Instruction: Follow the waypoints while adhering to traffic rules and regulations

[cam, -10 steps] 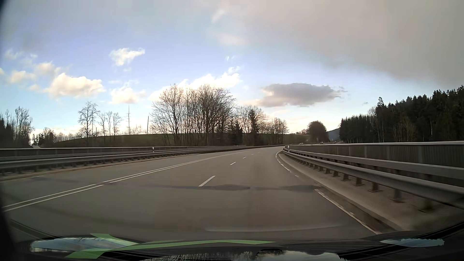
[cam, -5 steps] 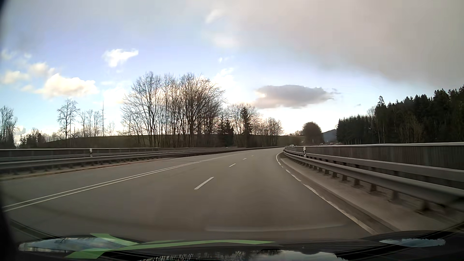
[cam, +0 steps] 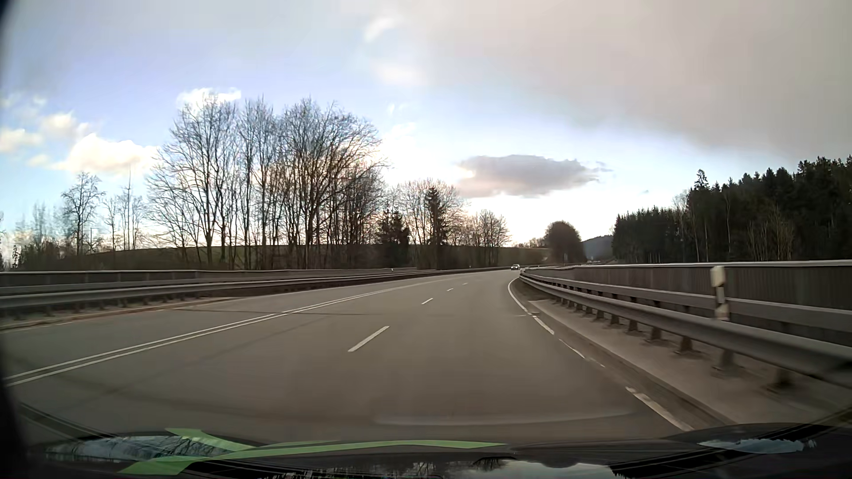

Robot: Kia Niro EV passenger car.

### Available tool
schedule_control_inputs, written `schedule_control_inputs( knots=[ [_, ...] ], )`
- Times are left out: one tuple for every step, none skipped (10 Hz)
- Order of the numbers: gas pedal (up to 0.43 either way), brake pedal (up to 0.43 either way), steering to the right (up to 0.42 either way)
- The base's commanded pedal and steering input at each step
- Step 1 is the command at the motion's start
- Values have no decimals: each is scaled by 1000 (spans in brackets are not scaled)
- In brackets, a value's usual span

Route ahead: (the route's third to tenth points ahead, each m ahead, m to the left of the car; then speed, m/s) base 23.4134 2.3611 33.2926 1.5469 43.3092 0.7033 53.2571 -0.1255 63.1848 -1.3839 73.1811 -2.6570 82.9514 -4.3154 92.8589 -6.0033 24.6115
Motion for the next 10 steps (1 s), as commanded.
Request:
schedule_control_inputs(
  knots=[
    [260,0,15],
    [260,0,15],
    [260,0,15],
    [260,0,15],
    [260,0,14],
    [260,0,13],
    [260,0,12],
    [260,0,12],
    [260,0,12],
    [260,0,12]
  ],
)
